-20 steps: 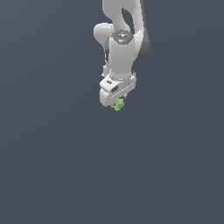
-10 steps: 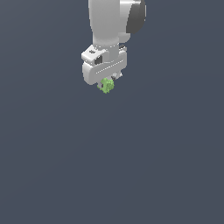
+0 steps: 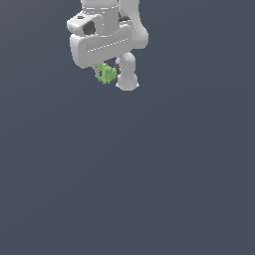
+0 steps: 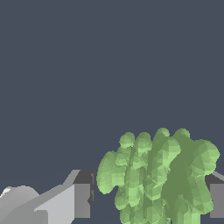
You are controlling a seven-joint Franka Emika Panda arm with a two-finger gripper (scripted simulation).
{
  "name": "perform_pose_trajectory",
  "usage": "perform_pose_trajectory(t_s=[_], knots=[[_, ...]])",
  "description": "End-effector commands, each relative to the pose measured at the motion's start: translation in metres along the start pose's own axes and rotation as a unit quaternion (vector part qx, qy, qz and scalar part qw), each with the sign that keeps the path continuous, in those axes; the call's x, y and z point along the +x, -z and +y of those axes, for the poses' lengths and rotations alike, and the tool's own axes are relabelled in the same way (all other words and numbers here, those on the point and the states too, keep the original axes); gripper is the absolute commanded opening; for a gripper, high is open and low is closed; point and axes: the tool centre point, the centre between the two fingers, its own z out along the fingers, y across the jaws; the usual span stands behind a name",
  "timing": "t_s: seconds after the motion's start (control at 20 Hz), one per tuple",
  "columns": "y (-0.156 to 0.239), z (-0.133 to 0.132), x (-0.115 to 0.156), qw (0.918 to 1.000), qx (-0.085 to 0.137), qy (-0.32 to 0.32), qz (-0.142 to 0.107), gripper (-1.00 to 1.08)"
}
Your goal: Pick up the object and move it to a goal position.
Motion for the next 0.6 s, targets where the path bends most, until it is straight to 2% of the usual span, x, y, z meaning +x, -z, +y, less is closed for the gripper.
perform_pose_trajectory(t_s=[0.0,0.55], knots=[[0.016,0.005,-0.007,1.0,0.0,0.0,-0.001,-1.0],[0.045,0.016,-0.018,1.0,0.0,0.0,-0.001,-1.0]])
